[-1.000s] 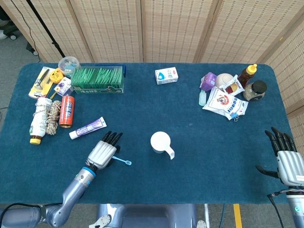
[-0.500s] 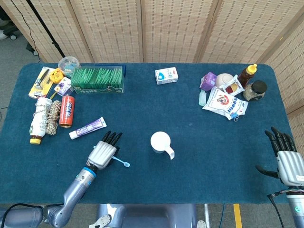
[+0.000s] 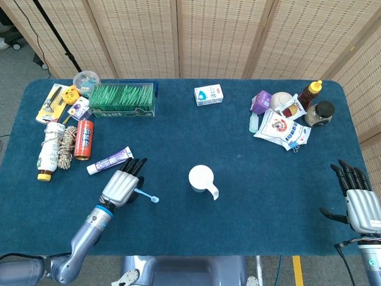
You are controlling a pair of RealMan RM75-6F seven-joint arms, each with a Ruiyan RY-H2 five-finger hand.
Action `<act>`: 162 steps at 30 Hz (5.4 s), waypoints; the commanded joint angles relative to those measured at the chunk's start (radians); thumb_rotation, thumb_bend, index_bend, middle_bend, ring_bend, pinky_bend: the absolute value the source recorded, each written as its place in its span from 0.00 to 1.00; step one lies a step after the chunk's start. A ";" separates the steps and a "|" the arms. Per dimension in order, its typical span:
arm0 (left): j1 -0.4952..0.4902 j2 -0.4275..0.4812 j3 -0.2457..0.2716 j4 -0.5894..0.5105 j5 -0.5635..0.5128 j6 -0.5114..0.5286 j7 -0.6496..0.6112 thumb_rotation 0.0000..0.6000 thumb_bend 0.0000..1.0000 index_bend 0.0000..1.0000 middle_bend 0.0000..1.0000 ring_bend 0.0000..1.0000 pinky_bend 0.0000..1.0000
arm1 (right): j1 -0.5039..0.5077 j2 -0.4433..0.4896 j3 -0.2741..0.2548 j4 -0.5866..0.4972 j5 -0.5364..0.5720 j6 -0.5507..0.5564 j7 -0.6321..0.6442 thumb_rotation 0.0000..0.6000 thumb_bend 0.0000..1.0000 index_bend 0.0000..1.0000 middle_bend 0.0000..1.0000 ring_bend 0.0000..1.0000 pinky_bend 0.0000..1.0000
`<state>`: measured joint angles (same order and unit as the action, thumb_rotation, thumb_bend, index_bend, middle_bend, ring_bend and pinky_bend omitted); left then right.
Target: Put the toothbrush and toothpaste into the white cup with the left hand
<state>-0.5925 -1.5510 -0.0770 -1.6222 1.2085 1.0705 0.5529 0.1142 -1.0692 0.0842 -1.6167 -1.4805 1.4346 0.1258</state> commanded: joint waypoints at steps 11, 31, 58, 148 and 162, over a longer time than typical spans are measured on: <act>0.025 0.089 -0.052 -0.026 0.319 0.136 -0.706 1.00 0.34 0.59 0.00 0.00 0.00 | 0.001 -0.002 -0.001 -0.003 0.001 -0.002 -0.009 1.00 0.00 0.00 0.00 0.00 0.00; -0.071 0.001 -0.149 -0.165 0.253 0.082 -0.952 1.00 0.34 0.59 0.00 0.00 0.00 | 0.006 -0.005 -0.001 0.001 0.006 -0.012 -0.012 1.00 0.00 0.00 0.00 0.00 0.00; -0.264 -0.273 -0.291 0.016 -0.011 -0.070 -0.786 1.00 0.33 0.59 0.00 0.00 0.00 | 0.025 -0.004 0.002 0.020 0.025 -0.054 0.020 1.00 0.00 0.00 0.00 0.00 0.00; -0.211 0.232 -0.019 0.123 -0.367 -0.433 -0.319 1.00 0.30 0.00 0.00 0.00 0.05 | 0.031 -0.011 -0.013 -0.006 0.014 -0.058 -0.025 1.00 0.00 0.00 0.00 0.00 0.00; -0.206 0.239 0.005 0.077 -0.306 -0.451 -0.386 1.00 0.30 0.00 0.00 0.00 0.05 | 0.029 -0.008 -0.012 -0.006 0.014 -0.054 -0.020 1.00 0.00 0.00 0.00 0.00 0.00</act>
<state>-0.7990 -1.3175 -0.0768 -1.5332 0.8964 0.6263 0.1744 0.1435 -1.0777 0.0720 -1.6227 -1.4662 1.3806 0.1059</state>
